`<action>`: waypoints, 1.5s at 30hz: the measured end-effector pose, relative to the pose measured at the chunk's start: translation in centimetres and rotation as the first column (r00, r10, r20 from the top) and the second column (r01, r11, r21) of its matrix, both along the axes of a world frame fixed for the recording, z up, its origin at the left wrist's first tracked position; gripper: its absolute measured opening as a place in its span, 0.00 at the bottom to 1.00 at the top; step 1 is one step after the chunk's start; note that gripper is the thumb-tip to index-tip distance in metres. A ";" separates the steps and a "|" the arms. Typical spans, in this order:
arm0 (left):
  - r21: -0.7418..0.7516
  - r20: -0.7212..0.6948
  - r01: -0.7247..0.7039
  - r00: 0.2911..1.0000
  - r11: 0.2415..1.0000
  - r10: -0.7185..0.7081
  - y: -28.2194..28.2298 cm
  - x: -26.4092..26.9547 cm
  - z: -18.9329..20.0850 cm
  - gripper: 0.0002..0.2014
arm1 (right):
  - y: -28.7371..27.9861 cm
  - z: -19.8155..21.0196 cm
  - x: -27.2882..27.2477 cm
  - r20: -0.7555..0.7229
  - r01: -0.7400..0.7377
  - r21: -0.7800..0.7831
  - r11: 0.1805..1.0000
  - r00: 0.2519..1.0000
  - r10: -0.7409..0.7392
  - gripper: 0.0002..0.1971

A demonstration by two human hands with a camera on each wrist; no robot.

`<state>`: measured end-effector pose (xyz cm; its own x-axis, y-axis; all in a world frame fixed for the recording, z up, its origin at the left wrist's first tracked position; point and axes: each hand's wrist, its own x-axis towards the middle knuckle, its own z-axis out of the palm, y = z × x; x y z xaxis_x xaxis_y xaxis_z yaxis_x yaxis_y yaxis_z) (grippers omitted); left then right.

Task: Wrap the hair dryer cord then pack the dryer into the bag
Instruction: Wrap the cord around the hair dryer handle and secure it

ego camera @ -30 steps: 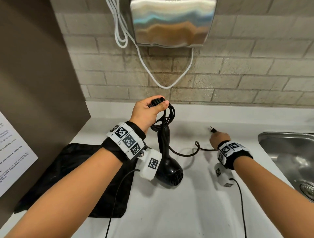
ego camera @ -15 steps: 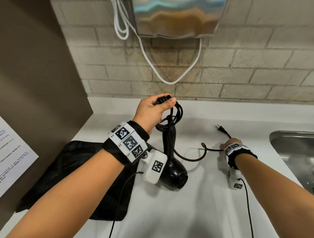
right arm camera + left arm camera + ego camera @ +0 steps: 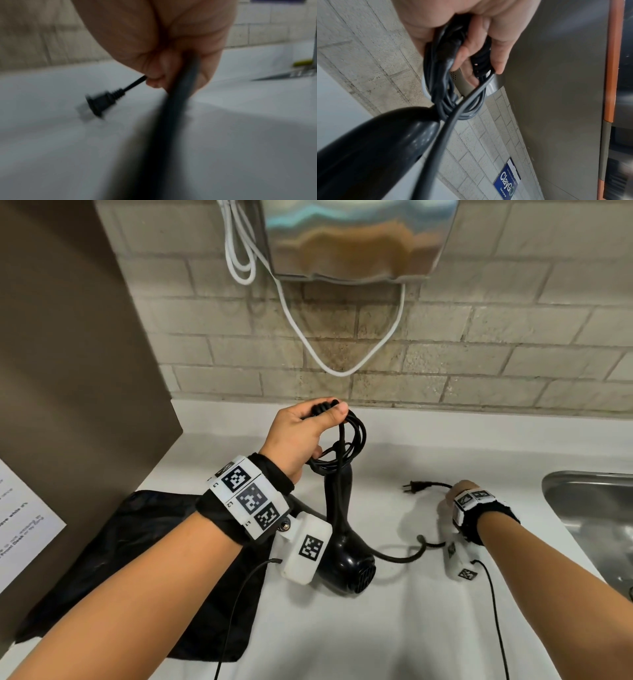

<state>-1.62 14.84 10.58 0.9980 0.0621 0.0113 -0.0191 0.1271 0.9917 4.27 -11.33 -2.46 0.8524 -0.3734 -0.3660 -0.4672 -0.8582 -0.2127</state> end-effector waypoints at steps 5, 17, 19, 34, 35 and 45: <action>-0.010 0.006 -0.003 1.000 1.000 0.003 0.0 0.2 0.0 0.03 | 2.3 3.0 0.6 0.348 0.001 0.296 0.955 0.931 -0.109 0.14; -0.051 -0.009 -0.038 0.999 0.998 0.038 0.1 0.1 -0.1 0.02 | 8.6 10.9 -9.0 0.913 -0.473 0.301 0.828 0.395 -0.107 0.16; -0.068 -0.025 -0.043 0.999 0.997 0.041 0.2 0.1 0.0 0.02 | 9.2 10.8 -10.4 0.933 -0.543 0.286 0.789 0.347 -0.099 0.16; -0.075 0.001 -0.025 1.000 0.997 0.025 0.1 -0.3 0.1 0.05 | 13.2 9.1 -10.8 0.941 -0.549 0.053 0.834 0.308 0.143 0.13; -0.069 0.010 -0.030 0.999 0.997 0.031 0.0 -0.3 0.1 0.06 | 13.4 9.2 -10.9 0.943 -0.552 0.027 0.833 0.291 0.162 0.12; -0.122 -0.011 0.025 1.000 0.992 -0.027 0.6 -0.7 0.3 0.06 | 12.3 8.7 -10.6 0.917 -0.534 -0.039 0.845 0.317 0.242 0.16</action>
<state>-2.34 15.40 10.86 0.9993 0.0362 -0.0076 -0.0016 0.2471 0.9690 -6.35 1.01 6.22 0.7562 0.0657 0.6510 0.4768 -0.7367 -0.4794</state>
